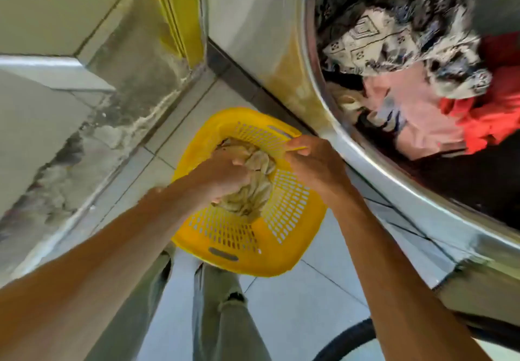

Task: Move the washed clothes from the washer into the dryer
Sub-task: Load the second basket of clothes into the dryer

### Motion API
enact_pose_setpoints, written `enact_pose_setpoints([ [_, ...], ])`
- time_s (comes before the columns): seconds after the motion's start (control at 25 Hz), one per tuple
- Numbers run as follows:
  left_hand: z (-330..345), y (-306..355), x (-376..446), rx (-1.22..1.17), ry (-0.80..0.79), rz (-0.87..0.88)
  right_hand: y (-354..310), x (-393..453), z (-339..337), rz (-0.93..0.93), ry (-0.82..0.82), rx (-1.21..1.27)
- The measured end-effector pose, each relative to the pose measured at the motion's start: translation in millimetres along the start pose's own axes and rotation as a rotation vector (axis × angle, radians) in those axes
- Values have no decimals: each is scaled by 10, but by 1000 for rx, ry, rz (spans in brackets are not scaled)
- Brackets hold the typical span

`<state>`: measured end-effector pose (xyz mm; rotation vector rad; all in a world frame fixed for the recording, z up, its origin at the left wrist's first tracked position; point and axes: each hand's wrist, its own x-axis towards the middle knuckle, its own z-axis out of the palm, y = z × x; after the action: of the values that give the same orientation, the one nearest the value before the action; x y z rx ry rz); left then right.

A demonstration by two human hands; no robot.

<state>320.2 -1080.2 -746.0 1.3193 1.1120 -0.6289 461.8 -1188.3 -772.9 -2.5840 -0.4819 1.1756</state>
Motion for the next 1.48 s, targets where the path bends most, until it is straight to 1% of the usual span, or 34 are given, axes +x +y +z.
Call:
enact_pose_setpoints([
  [0.04,27,-249,80,11,4,-39,87,32,308,22,-120,-101],
  [0.08,64,-472,182,35,6,-71,184,95,565,50,-207,-176],
  [0.12,96,-683,287,74,19,-109,310,212,841,92,-272,-193],
  [0.2,167,-970,417,103,34,-173,495,458,1302,150,-343,-175],
  [0.28,234,-1140,570,86,47,-193,647,691,1787,182,-371,-147],
  [0.32,261,-1185,671,67,53,-187,705,775,2025,221,-366,-150],
  [0.4,315,-1252,860,69,62,-144,819,846,2416,285,-292,-202],
  [0.44,319,-1279,936,78,70,-119,864,834,2565,271,-217,-249],
  [0.52,347,-1310,1043,83,71,-92,925,779,2625,187,-27,-322],
  [0.56,364,-1299,1042,107,70,-81,945,758,2563,156,28,-295],
  [0.6,391,-1267,992,141,72,-66,989,754,2502,129,47,-241],
  [0.68,455,-1199,853,120,60,-68,990,644,2241,106,14,-77],
  [0.72,464,-1134,746,35,50,-81,951,534,2066,141,-10,39],
  [0.76,454,-1073,649,-99,46,-107,880,379,1866,190,-19,201],
  [0.8,435,-1023,562,-258,47,-147,783,181,1647,233,-36,395],
  [0.88,377,-920,401,-570,38,-247,607,-238,1244,255,-119,780],
  [0.92,362,-856,324,-667,-5,-274,541,-443,1029,245,-171,933],
  [1.0,375,-671,179,-750,-149,-219,450,-766,634,202,-222,1091],
  [1.04,403,-536,110,-737,-225,-161,396,-881,446,176,-213,1119],
  [1.12,460,-202,-55,-694,-297,-55,300,-1028,80,125,-127,1147],
  [1.24,565,597,-287,-656,-340,152,194,-1045,-615,-48,114,1050],
  [1.36,478,1479,-447,-478,-380,385,37,-850,-1422,-192,381,1013],
  [1.44,310,1924,-526,-383,-359,506,-85,-631,-1893,-241,582,914],
  [1.48,207,2055,-528,-366,-326,558,-118,-510,-2070,-263,648,823],
])
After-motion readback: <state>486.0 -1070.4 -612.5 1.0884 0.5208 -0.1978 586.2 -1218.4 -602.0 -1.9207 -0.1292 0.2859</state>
